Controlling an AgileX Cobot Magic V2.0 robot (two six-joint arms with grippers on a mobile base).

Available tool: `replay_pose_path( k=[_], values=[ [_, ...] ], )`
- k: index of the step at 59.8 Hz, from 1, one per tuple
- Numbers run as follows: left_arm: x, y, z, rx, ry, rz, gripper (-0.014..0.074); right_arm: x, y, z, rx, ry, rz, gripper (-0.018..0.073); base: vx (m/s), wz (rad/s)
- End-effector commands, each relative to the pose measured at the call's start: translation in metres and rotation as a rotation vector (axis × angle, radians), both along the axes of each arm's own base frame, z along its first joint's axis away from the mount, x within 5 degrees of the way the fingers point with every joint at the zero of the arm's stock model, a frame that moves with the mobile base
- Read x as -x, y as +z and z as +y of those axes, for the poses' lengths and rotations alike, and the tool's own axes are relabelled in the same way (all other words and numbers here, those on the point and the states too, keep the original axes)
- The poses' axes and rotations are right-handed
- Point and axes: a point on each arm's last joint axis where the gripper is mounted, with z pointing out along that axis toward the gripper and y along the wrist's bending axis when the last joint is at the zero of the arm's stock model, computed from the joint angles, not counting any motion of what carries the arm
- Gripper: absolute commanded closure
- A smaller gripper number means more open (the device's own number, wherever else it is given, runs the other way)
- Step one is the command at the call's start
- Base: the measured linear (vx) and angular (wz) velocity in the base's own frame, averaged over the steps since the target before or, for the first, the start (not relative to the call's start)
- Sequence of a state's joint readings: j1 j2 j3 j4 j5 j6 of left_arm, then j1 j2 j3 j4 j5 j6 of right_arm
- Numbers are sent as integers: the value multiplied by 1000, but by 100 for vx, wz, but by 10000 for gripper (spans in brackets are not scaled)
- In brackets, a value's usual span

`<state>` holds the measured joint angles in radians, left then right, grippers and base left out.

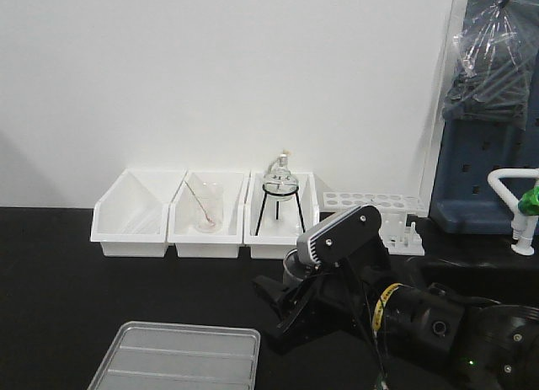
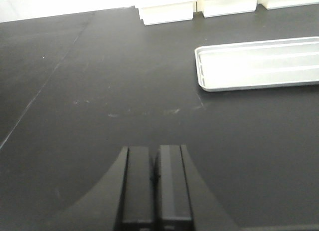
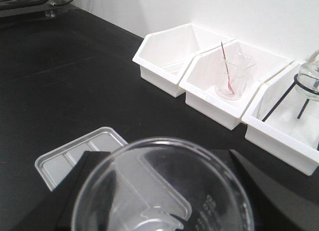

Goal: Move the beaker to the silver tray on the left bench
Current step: 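Lower the beaker onto the silver tray and open the right gripper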

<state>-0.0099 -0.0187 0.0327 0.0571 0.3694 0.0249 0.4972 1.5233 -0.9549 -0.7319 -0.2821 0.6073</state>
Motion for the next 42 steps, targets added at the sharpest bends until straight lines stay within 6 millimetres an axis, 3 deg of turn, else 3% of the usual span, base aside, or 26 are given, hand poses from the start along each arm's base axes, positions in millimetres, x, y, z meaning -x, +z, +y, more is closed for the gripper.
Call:
replay_pose_path(
  k=[1, 32, 42],
  values=[
    [-2, 1, -1, 5, -10, -67, 595, 4, 30, 2, -90, 39, -97, 571, 11, 2],
    [-2, 1, -1, 5, -10, -67, 595, 7, 36, 6, -150, 97, -146, 571, 5, 0],
    [-2, 1, -1, 5, -10, -67, 595, -5, 20, 15, -159, 108, -110, 571, 0, 0]
  ],
)
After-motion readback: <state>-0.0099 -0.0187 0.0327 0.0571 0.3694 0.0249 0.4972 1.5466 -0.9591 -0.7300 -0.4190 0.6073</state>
